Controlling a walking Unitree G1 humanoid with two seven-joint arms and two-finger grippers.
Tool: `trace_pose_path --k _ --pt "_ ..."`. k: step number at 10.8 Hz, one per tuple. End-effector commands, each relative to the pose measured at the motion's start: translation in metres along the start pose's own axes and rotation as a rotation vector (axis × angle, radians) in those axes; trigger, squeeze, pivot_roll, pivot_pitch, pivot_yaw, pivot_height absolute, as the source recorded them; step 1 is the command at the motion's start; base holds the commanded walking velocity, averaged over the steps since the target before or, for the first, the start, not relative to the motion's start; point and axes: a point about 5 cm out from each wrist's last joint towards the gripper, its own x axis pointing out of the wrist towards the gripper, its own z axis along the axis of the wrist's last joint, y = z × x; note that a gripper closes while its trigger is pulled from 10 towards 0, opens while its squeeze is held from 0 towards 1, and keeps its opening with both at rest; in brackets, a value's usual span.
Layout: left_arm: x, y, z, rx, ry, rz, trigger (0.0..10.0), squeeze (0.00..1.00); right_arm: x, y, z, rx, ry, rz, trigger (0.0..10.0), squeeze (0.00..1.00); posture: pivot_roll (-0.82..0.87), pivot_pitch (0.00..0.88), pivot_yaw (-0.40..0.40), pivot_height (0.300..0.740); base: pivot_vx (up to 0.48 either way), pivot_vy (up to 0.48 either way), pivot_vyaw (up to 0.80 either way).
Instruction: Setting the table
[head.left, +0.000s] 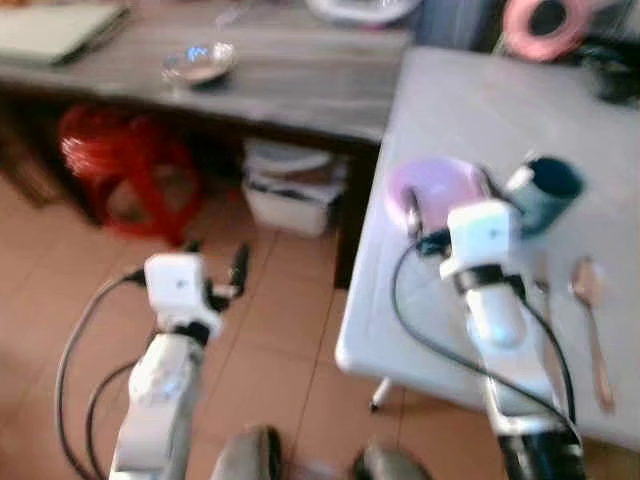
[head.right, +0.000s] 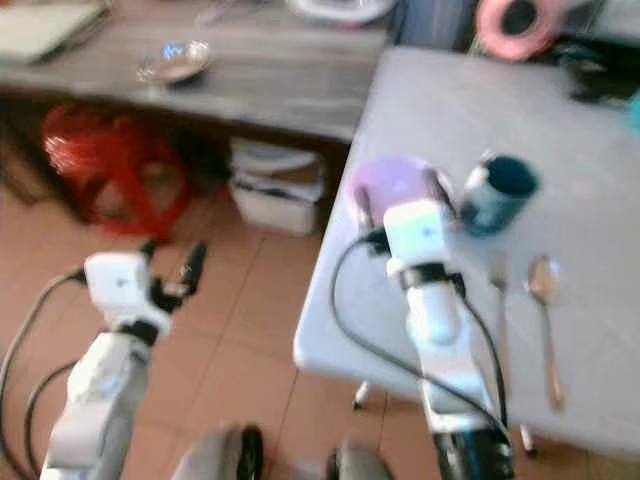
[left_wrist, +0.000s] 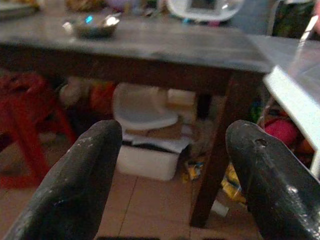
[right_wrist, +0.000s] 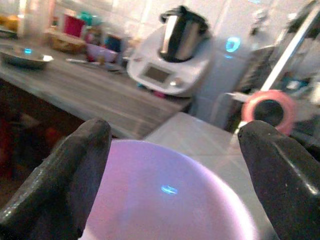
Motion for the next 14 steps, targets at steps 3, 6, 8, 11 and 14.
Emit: trace_pose_path --k 3,6,8,11,14 --pt "-0.003 -0.003 0.000 -0.010 -0.006 0.000 10.0 0.00 -0.002 -0.005 -0.002 -0.026 -0.002 0.001 10.0 1.00 -0.04 0.158 0.007 0.740 0.000 0.000 0.00" --pt "-0.005 -0.004 -0.006 -0.011 0.026 0.011 10.0 0.00 0.006 0.003 -0.004 -0.035 0.046 0.134 10.0 0.38 -0.04 0.166 0.008 0.740 0.000 0.000 0.00" --pt "-0.007 -0.007 -0.007 -0.015 0.030 0.007 10.0 0.00 0.020 -0.004 -0.003 -0.083 0.079 0.212 10.0 0.00 -0.04 0.170 0.008 0.740 0.000 0.000 0.00" --pt "-0.006 -0.008 -0.007 -0.018 0.034 0.002 10.0 0.00 0.042 -0.006 -0.014 -0.107 0.220 0.377 10.0 0.00 -0.04 0.175 0.003 0.740 0.000 0.000 0.00" --pt "-0.008 -0.010 -0.009 -0.020 0.045 0.003 10.0 0.00 0.050 -0.004 -0.024 -0.115 0.290 0.468 10.0 0.00 -0.04 0.182 -0.001 0.740 0.000 0.000 0.00"
